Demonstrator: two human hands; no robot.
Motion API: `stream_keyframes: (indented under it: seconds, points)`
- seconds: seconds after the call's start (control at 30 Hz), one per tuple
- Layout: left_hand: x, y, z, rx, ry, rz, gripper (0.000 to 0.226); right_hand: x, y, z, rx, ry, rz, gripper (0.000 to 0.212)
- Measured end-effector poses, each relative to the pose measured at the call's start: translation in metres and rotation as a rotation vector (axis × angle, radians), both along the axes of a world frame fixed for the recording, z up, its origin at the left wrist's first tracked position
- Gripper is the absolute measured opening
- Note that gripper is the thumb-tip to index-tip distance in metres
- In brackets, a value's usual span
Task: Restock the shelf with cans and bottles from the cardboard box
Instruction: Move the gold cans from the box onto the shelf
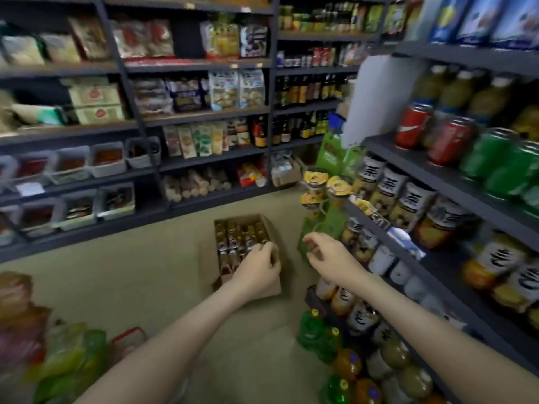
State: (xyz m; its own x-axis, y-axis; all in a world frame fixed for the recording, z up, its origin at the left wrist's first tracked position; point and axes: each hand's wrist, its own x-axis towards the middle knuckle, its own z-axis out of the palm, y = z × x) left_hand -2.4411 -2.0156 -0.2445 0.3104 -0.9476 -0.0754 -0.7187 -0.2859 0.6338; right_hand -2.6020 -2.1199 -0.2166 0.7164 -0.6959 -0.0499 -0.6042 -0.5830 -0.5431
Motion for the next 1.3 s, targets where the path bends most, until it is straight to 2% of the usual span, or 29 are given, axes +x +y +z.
stream_keyframes:
  seconds: [0.17, 0.3, 0.53, 0.7, 0.9, 1.03, 1.2, 1.3]
  points:
    - [0.122, -0.002, -0.038, 0.122, -0.045, 0.131, 0.036, 0.108, -0.041, -0.044, 0.065, 0.077, 0.035, 0.043]
    - [0.196, -0.020, -0.054, 0.266, -0.042, 0.167, 0.039, 0.168, -0.075, -0.077, 0.138, 0.114, -0.031, 0.045]
    - [0.263, -0.091, -0.086, 0.405, 0.004, 0.149, 0.042, 0.218, -0.139, -0.135, 0.298, 0.203, -0.120, 0.061]
    - [0.300, -0.161, -0.136, 0.495, 0.016, 0.165, 0.048, 0.251, -0.212, -0.187, 0.392, 0.292, -0.176, 0.073]
    - [0.367, -0.256, -0.224, 0.653, 0.046, 0.281, 0.064, 0.312, -0.324, -0.261, 0.521, 0.401, -0.173, 0.080]
    - [0.412, -0.319, -0.302, 0.690, 0.040, 0.341, 0.062, 0.370, -0.384, -0.327, 0.547, 0.429, -0.180, 0.077]
    - [0.449, -0.391, -0.447, 0.590, 0.135, 0.440, 0.055, 0.439, -0.436, -0.473, 0.685, 0.382, -0.198, 0.078]
    - [0.465, -0.438, -0.534, 0.508, 0.178, 0.488, 0.058, 0.477, -0.461, -0.570, 0.676, 0.336, -0.184, 0.072]
